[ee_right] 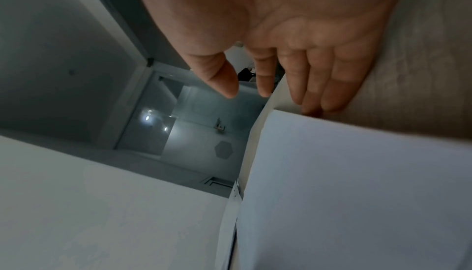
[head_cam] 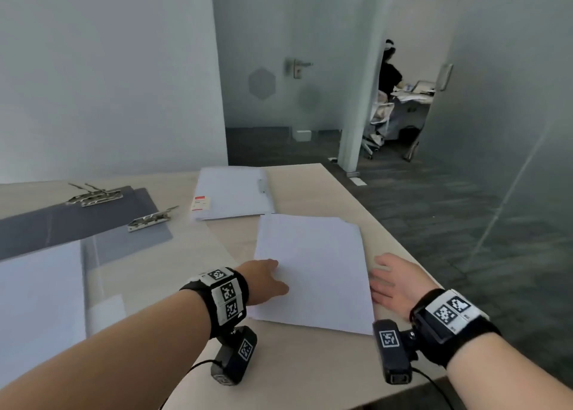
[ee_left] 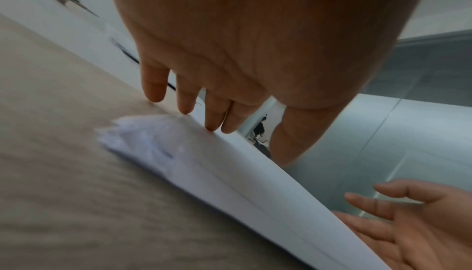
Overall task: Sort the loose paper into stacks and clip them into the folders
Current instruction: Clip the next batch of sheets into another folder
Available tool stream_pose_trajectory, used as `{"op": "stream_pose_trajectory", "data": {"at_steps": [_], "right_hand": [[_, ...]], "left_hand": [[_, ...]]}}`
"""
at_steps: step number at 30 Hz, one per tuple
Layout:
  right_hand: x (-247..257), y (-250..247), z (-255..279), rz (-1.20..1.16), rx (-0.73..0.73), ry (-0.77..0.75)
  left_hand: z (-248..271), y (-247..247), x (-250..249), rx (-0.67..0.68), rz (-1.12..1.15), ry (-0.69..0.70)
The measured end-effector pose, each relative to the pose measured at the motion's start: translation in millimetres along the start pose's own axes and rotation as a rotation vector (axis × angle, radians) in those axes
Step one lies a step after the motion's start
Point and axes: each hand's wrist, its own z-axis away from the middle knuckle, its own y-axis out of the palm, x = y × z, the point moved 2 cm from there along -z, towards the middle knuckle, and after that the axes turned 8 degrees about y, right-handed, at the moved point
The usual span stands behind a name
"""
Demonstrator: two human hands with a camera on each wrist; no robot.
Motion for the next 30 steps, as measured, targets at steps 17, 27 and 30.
{"op": "stream_pose_trajectory", "data": {"at_steps": [17,27,30], "right_hand": [[-1.8,-13.6,-12.7,0.025,0.005,0.098],[-8.1,-16.4,-25.5,0.184,-0.013,0.116],[-2.8,-10.0,-20.4,0.260,0.016,-0.075]], "left_hand": [[-12.7,6.9,-7.4,-0.034,-0.052,-0.010],[-9.8,5.9,3.8,0.006,0.006,0.010],[-9.7,7.1,5.0,0.022,-0.002,0.019]]}}
